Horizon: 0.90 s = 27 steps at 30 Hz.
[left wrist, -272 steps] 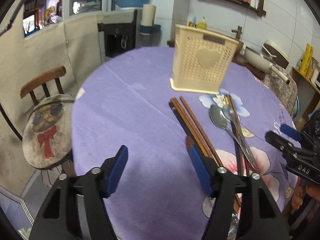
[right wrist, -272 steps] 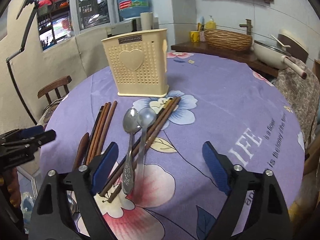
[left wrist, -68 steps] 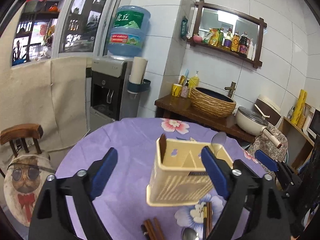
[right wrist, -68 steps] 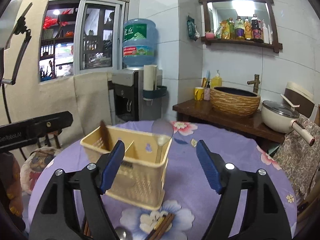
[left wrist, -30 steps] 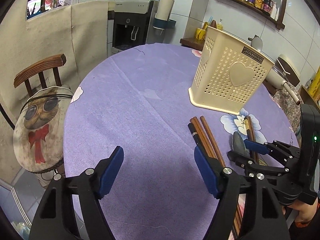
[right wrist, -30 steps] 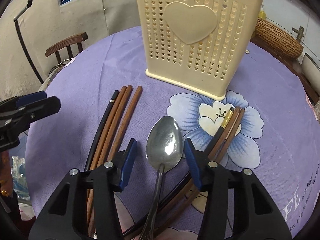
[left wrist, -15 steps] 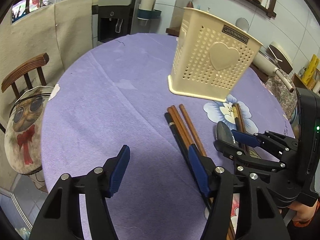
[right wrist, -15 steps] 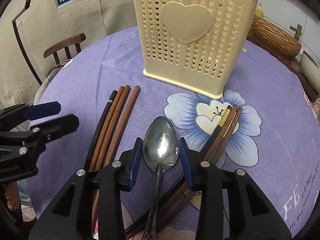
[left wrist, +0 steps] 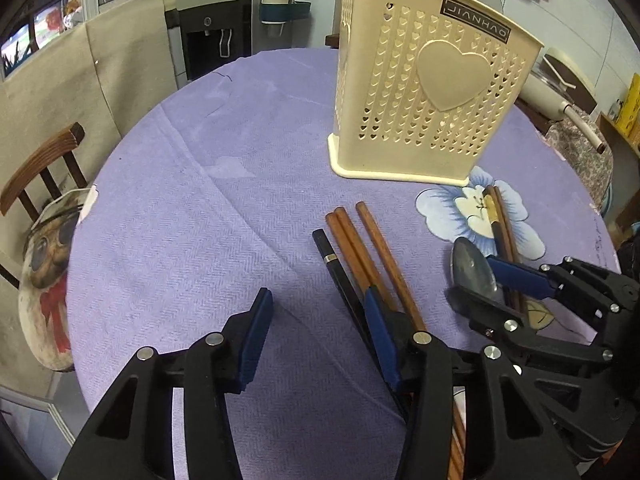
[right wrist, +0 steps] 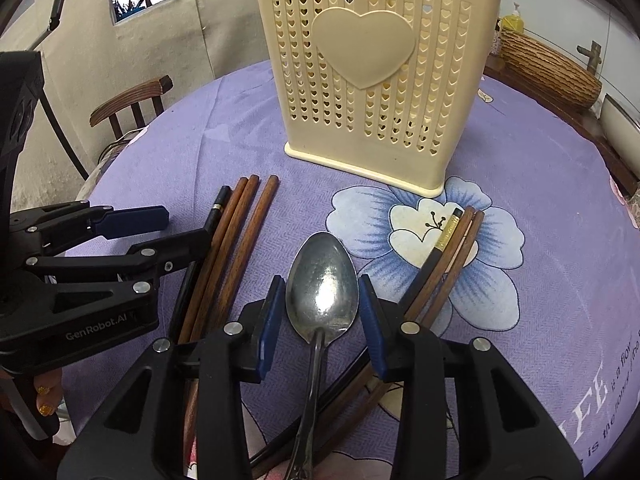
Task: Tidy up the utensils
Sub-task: 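Grasp another silver spoon with the right tool while the left tool grasps the black chopstick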
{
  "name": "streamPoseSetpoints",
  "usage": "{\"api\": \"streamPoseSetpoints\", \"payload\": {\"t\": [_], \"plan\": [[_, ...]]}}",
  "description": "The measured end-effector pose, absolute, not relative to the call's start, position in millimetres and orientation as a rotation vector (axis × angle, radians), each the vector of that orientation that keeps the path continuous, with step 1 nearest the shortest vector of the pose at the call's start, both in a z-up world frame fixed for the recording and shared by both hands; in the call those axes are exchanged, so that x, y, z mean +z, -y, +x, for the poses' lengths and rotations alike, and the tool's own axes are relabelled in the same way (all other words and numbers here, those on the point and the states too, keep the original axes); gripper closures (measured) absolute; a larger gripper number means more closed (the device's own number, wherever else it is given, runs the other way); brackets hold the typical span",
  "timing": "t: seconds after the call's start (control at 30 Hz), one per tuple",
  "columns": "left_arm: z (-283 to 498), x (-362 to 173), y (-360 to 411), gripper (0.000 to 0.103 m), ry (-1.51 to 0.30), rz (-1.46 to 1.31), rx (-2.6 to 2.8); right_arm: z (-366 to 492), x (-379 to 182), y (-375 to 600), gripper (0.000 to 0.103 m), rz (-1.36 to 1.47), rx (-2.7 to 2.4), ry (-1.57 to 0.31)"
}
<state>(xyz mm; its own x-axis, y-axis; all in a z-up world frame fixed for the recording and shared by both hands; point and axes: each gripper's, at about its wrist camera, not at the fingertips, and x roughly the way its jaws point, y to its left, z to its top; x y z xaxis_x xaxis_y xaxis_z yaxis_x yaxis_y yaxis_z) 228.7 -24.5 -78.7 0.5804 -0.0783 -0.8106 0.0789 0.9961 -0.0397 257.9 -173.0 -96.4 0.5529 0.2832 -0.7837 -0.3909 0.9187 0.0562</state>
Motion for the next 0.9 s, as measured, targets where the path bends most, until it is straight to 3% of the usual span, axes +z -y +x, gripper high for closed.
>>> {"api": "streamPoseSetpoints", "payload": {"t": [0.43, 0.7, 0.9], "plan": [[233, -76, 30, 0.061, -0.994, -0.008, -0.091, 259, -96, 163, 0.065, -0.151, 0.367, -0.906], [236, -76, 33, 0.085, -1.005, 0.001, -0.073, 261, -96, 159, 0.065, -0.161, 0.364, -0.910], [238, -77, 36, 0.089, -0.998, 0.021, -0.067, 262, -97, 160, 0.065, -0.156, 0.366, -0.906]]}}
